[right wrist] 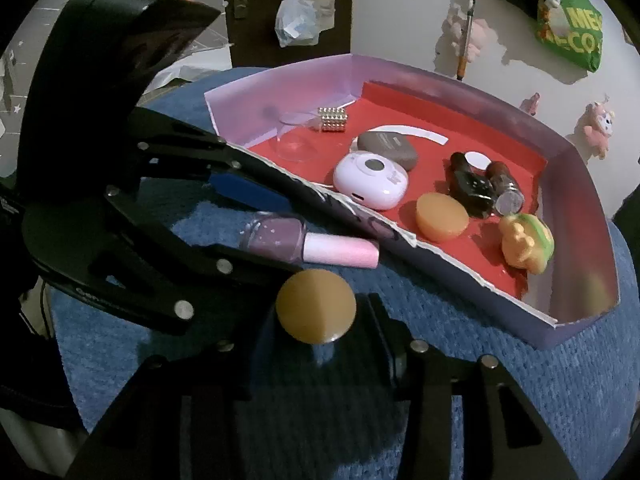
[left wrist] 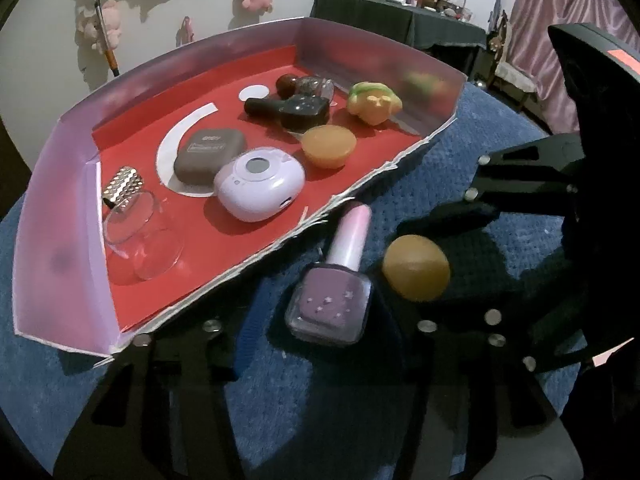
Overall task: Organize rigid objects
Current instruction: 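Grasp the tan sponge with the right tool while the left tool grasps the lilac nail polish, then carry the sponge and lilac nail polish over the box and lower them inside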
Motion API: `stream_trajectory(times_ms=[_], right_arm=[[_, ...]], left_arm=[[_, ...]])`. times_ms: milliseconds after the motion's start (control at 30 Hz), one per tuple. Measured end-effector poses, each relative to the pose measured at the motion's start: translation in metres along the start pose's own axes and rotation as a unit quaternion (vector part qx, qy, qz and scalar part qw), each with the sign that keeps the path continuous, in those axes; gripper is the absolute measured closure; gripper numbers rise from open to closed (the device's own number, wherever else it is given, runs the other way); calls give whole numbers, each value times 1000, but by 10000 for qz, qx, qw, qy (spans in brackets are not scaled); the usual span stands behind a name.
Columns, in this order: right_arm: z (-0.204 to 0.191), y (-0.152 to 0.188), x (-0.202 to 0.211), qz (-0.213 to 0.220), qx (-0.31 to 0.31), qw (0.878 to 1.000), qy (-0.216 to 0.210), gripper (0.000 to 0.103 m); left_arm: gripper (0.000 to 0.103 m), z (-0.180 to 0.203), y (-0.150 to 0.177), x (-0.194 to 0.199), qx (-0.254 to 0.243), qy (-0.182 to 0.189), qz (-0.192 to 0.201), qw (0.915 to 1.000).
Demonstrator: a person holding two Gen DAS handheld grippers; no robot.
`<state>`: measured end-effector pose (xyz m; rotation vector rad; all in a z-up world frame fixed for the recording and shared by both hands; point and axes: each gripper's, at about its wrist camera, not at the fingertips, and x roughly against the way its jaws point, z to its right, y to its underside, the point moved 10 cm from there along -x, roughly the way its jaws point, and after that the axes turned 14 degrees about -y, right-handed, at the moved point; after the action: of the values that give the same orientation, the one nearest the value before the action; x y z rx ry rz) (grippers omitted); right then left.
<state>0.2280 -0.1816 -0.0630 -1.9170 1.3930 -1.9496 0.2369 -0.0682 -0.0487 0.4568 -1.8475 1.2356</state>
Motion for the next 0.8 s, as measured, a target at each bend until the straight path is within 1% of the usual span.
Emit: stream_trajectory(times_ms=[33, 100, 267, 400, 533, 633, 800], right_arm=[[-1, 0, -1, 1, 12, 10000, -18, 63], [-2, 0, 0, 26, 42, 10000, -52, 63], [-4, 3, 8, 156, -20, 9999, -56, 63], [-4, 2, 28, 412, -136, 9991, 20, 63], [-2, 5, 50, 634, -337, 9972, 197, 63], [-2, 11, 59, 723, -487, 9960, 219, 63], [-5, 20, 66, 750, -566, 9951, 317, 63]], left_arm=[[65, 1, -1, 1, -10, 33, 32, 10000], [65, 3, -1, 1, -18, -3, 64, 10000], [65, 5, 3, 9, 144, -42, 143, 9998], [65, 9, 5, 28, 288, -73, 344, 9990], [65, 10, 8, 50, 481, -144, 598, 9969], [65, 10, 12, 65, 620, -133, 733, 9953], [65, 12, 16, 76, 700, -144, 807, 9942]])
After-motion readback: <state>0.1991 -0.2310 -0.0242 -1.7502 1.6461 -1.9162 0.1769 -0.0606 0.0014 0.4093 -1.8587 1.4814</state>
